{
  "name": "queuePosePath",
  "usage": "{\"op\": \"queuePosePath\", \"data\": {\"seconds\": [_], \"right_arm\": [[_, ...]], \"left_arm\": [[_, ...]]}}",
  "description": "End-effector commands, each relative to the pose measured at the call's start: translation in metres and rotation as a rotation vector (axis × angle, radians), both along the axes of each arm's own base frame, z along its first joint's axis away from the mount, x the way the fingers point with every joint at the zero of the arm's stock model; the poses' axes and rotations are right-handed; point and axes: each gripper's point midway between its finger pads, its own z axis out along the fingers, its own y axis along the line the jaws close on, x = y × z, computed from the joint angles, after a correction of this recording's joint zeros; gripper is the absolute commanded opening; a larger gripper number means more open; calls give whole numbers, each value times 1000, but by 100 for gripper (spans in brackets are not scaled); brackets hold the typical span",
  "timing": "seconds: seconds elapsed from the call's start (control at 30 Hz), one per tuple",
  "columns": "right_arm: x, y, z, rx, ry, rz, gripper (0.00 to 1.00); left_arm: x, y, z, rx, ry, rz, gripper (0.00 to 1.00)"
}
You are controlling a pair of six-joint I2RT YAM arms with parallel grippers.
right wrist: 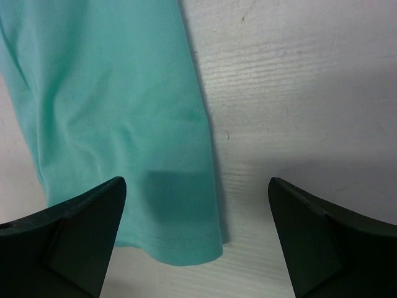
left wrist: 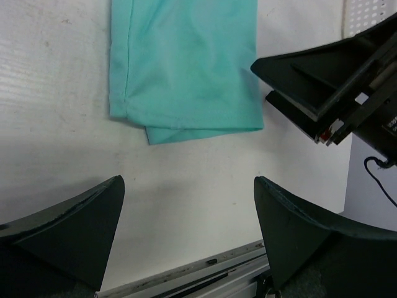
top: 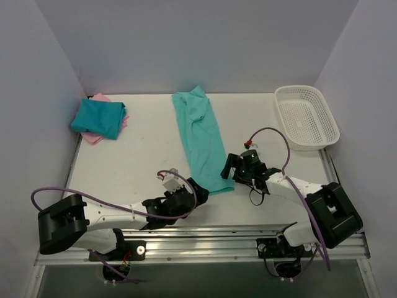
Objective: Fold and stack the t-shirts
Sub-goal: Fold the tshirt
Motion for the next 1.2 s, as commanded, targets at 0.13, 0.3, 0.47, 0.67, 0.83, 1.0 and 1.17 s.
{"op": "queuePosePath", "data": {"seconds": [0.13, 0.3, 0.47, 0.67, 0.83, 1.0, 1.17], "right_arm": [[10, 9, -8, 25, 8, 25, 85], [6, 10, -9, 34, 11, 36, 71], [1, 8, -3, 42, 3, 37, 54], [-4, 4, 6, 42, -11, 32, 49], [-3, 2, 11, 39, -21, 27, 48], [-3, 2, 10, 40, -24, 23, 48], [-5, 1, 3, 44, -14, 21, 47]], "left_arm": [[2, 11, -13, -4, -20, 96, 94], [14, 1, -27, 28, -42, 115, 94], [27, -16, -41, 6, -43, 99, 97], [50, -17, -50, -15, -29, 96, 100], [54, -24, -51, -19, -28, 82, 90], [51, -26, -56, -41, -10, 61, 76], [45, -32, -60, -80, 1, 24, 66]]}}
